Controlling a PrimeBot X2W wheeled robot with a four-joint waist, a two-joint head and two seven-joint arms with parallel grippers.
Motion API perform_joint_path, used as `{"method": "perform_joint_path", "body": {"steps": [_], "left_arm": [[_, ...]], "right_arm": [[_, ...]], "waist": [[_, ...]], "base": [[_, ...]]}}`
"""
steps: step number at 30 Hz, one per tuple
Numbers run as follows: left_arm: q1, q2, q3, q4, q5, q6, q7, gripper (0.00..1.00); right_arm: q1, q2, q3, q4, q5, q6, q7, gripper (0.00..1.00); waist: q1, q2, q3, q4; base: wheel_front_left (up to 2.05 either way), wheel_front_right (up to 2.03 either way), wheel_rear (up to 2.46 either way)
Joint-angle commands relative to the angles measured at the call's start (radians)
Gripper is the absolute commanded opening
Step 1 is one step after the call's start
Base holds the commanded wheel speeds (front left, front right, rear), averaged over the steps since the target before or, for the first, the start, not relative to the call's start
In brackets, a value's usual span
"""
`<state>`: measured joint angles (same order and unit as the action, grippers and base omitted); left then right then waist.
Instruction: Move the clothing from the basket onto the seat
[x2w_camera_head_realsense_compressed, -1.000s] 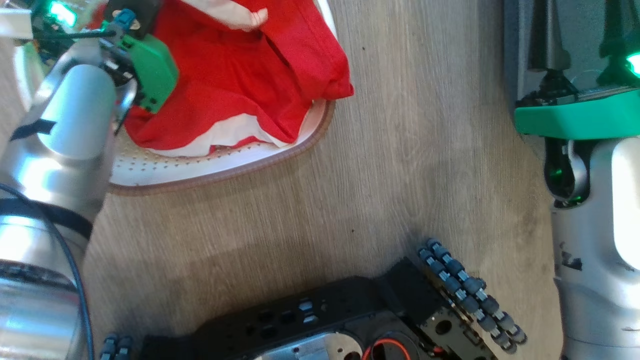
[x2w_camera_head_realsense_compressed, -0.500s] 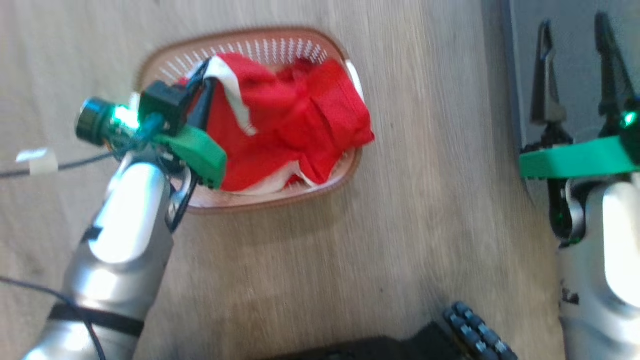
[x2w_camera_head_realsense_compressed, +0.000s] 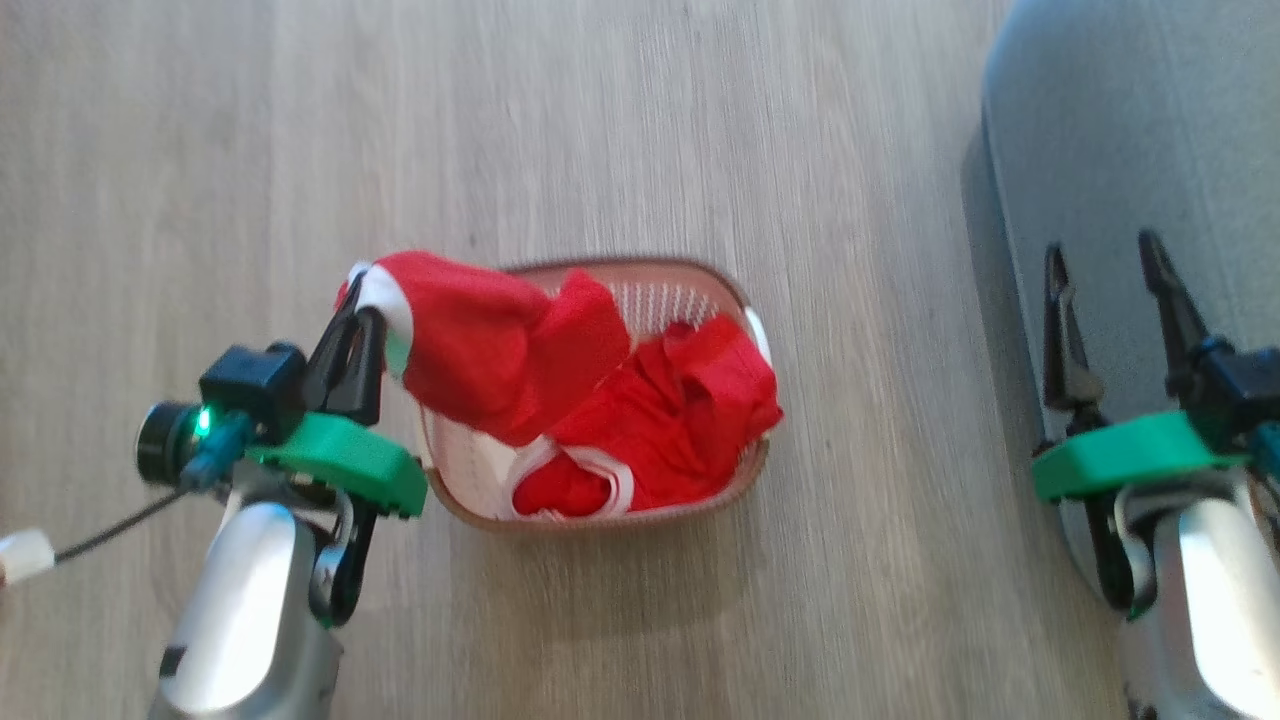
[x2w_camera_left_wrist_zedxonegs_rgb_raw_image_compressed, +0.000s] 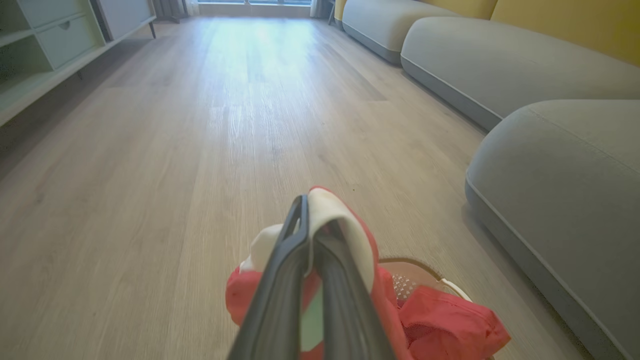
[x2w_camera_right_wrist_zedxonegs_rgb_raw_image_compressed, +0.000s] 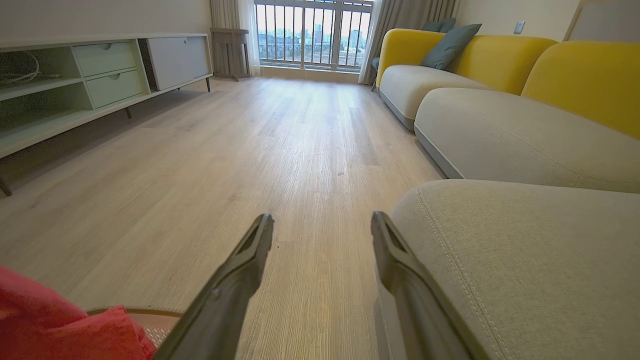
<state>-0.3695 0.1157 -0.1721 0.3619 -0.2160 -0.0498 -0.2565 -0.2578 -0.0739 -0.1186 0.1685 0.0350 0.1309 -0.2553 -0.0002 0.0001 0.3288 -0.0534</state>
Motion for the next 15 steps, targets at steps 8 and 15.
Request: {"method": "perform_joint_path", "body": {"steps": [8, 15], "left_arm": [[0.106, -0.009, 0.103, -0.099, 0.002, -0.016, -0.005, 0.00], [0.159, -0.014, 0.138, -0.123, 0.009, -0.022, -0.005, 0.00]], "right_arm": [[0.087, -0.040, 0.032, 0.003, -0.011, 0.000, -0.006, 1.00], [0.130, -0.051, 0.049, 0.017, -0.009, 0.000, -0.006, 1.00]], "waist": [[0.0002, -0.0001, -0.209, 0.049], [0.0002, -0.0001, -0.259, 0.053]], "base": [[0.00, 0.00, 0.00], [0.00, 0.00, 0.00]]}}
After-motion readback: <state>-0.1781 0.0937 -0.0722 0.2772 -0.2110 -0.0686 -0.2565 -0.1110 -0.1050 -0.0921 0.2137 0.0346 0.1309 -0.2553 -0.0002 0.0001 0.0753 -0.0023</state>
